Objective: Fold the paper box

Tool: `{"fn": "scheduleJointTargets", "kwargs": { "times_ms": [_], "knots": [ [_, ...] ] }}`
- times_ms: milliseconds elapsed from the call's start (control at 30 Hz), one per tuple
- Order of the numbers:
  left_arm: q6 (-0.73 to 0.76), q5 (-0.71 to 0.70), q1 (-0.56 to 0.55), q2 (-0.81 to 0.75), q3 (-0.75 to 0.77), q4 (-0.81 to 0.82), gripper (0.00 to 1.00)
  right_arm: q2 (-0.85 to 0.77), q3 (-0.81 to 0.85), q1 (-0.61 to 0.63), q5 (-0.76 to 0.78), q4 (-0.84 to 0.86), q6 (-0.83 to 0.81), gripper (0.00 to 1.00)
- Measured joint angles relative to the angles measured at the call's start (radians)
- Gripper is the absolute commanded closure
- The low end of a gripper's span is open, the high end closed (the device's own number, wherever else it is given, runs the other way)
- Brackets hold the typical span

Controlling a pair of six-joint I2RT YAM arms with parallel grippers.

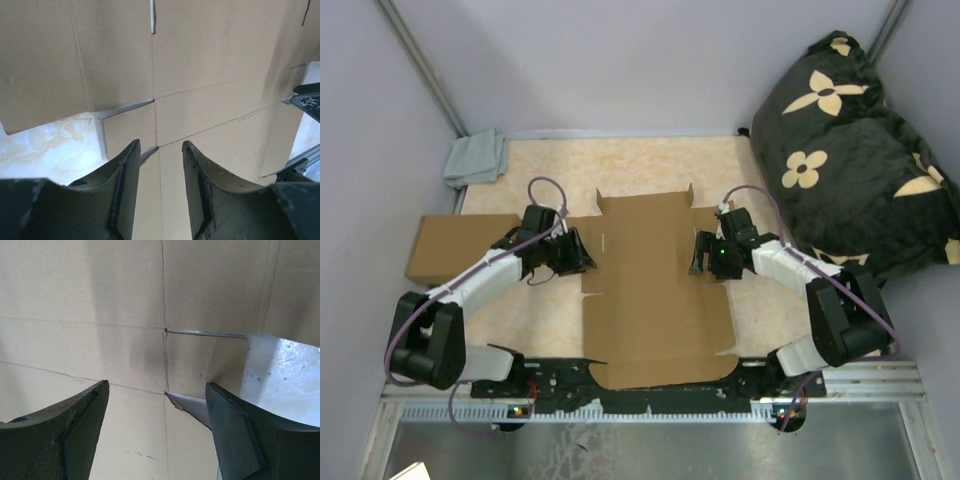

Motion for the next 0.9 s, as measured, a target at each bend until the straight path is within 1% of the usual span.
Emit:
{"fn": "scheduleJointTargets", "kwargs": {
  "times_ms": [100, 233, 300, 367, 433, 533, 600, 767, 900],
  "knots": [
    [-0.006, 0.008, -0.006, 0.004, 0.005, 0.007, 0.56, 0.000, -0.001, 0.000, -0.006, 0.003, 0.002, 0.22],
    [-0.010, 0.017, -0.016, 0.047, 0.006, 0.013, 0.55, 0.000, -0.001, 0.000, -0.014, 0.010, 0.007, 0.22],
    [-0.008, 0.005, -0.019, 0.069, 0.013, -0.003, 0.48, 0.000, -0.001, 0.000, -0.015, 0.009, 0.007, 0.22],
    [-0.003, -0.037, -0.020, 0.076, 0.030, -0.040, 0.43, 0.000, -0.001, 0.000, -0.014, 0.010, 0.008, 0.22],
    [0.005, -0.096, -0.021, 0.076, 0.056, -0.084, 0.41, 0.000, -0.001, 0.000, -0.014, 0.010, 0.008, 0.22],
    [0.013, -0.162, -0.021, 0.075, 0.075, -0.115, 0.40, 0.000, -0.001, 0.000, -0.014, 0.010, 0.008, 0.22],
    [0.017, -0.180, -0.021, 0.075, 0.073, -0.129, 0.40, 0.000, -0.001, 0.000, -0.014, 0.010, 0.008, 0.23],
    [0.020, -0.177, -0.021, 0.080, 0.050, -0.120, 0.40, 0.000, -0.001, 0.000, -0.014, 0.011, 0.007, 0.23],
    [0.020, -0.165, -0.025, 0.114, 0.039, -0.099, 0.41, 0.000, -0.001, 0.000, -0.015, 0.011, 0.007, 0.23]
  ]
}}
